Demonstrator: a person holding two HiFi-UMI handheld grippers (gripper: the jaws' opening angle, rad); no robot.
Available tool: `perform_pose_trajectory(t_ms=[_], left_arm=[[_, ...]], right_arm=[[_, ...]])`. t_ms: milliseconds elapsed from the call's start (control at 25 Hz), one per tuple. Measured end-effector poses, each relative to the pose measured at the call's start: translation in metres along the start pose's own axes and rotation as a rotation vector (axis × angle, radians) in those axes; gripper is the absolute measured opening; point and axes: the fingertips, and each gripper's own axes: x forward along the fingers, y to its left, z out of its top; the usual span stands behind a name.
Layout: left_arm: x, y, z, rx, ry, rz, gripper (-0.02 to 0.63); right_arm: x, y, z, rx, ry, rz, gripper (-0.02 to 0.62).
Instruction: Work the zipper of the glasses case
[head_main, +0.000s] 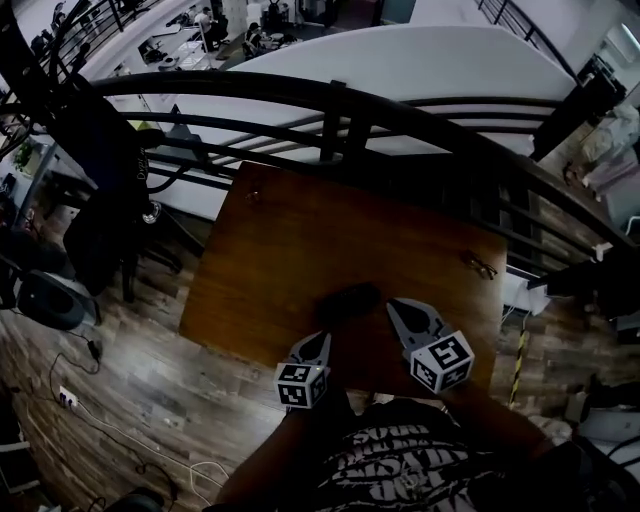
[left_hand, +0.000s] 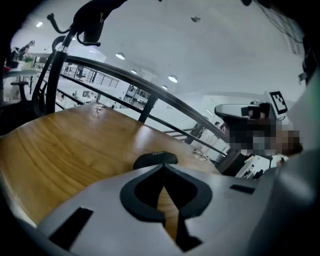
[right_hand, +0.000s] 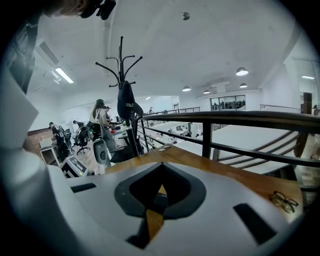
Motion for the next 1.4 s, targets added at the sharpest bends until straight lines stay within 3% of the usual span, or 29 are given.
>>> perform_pose_trajectory(t_ms=[280, 440, 880, 1000, 1120, 1280, 1400], left_arm=[[0.059, -0.021, -0.031, -0.092, 0.051, -0.081, 0.008], [0.075, -0.017, -0.032, -0.157, 0.047, -0.098, 0.009], [0.054, 0.026, -0.007, -0.144, 0.058, 0.000, 0.014], [0.051, 0.026, -0.009, -0.140, 0.056, 0.033, 0.028], [0.049, 0.034, -0.002, -0.118, 0.062, 0.074, 0.041], [0.060, 0.022, -0.009, -0.152, 0.102, 0.056, 0.043], [0.065, 0.014, -0.022, -0.167, 0.120, 0.049, 0.044]], right_arm=[[0.000, -0.051, -0.018, -0.011, 0.028, -0.040, -0.008], [0.016, -0.054, -0.024, -0.022, 0.052, -0.029, -0.008], [0.078, -0.048, -0.070, 0.026, 0.166, 0.035, -0.008], [0.093, -0.046, -0.092, -0.011, 0.210, 0.087, -0.008], [0.111, -0.039, -0.111, -0.115, 0.253, 0.140, -0.008], [0.116, -0.052, -0.122, -0.237, 0.314, 0.135, -0.008], [0.125, -0.064, -0.139, -0.250, 0.388, 0.130, -0.008]])
